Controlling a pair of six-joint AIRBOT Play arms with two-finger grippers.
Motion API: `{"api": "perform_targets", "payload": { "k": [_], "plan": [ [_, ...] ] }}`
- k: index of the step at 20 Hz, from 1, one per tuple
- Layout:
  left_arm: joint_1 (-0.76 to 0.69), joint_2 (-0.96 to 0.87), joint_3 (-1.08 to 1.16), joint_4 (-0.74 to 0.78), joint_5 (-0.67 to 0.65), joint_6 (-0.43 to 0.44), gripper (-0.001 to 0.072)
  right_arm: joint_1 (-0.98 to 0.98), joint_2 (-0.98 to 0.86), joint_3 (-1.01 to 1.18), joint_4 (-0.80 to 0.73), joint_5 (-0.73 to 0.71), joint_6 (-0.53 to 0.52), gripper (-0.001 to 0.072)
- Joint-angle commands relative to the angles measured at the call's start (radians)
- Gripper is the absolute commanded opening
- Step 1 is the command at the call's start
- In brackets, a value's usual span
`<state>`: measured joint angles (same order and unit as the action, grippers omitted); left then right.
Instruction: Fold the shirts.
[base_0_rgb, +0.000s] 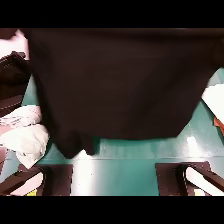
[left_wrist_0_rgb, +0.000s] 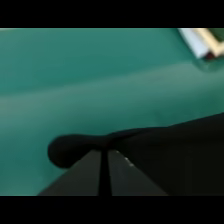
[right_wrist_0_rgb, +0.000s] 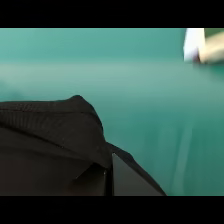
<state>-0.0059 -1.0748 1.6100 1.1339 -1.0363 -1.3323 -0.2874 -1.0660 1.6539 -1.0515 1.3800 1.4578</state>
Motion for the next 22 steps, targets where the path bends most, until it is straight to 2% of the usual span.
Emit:
{"api": "perform_targets", "payload": {
  "k": [1,5,6,7,8,9,11,13,18,22],
  "plan": [
    [-0.054,-0.192,-0.139,-0.018,0.054,0.033,0.0022,0.085,-0.163,-0.103,-0.174,-0.056,0.047,0.0019],
    [-0.048,-0.379,-0.138,-0.016,0.2,0.029,0.0023,0.096,-0.362,-0.023,-0.17,-0.085,0.095,0.002],
    [-0.034,-0.39,-0.138,-0.016,0.211,0.026,0.0025,0.096,-0.399,0.019,-0.17,-0.073,0.098,0.0056],
    [-0.017,-0.389,-0.138,-0.016,0.208,0.024,0.0157,0.096,-0.426,0.06,-0.17,-0.053,0.098,0.0259],
    [0.003,-0.385,-0.135,-0.016,0.188,0.023,0.0395,0.094,-0.448,0.102,-0.171,-0.018,0.098,0.032],
    [0.034,-0.377,-0.13,-0.016,0.129,0.016,0.0433,0.087,-0.462,0.134,-0.171,0.028,0.097,0.032],
    [0.099,-0.363,-0.142,-0.015,-0.052,-0.003,0.0433,0.086,-0.446,0.123,-0.172,0.099,0.071,0.032],
    [0.146,-0.339,-0.227,-0.015,-0.154,-0.001,0.0426,0.087,-0.374,0.013,-0.171,0.108,0.042,0.032],
    [0.161,-0.206,-0.597,-0.013,-0.077,-0.002,0.0427,0.111,-0.148,-0.31,-0.171,0.064,0.032,0.032],
    [0.161,-0.201,-0.733,-0.061,-0.018,0.003,0.0427,0.139,-0.027,-0.433,-0.17,0.0,0.032,0.0319]
  ]
}}
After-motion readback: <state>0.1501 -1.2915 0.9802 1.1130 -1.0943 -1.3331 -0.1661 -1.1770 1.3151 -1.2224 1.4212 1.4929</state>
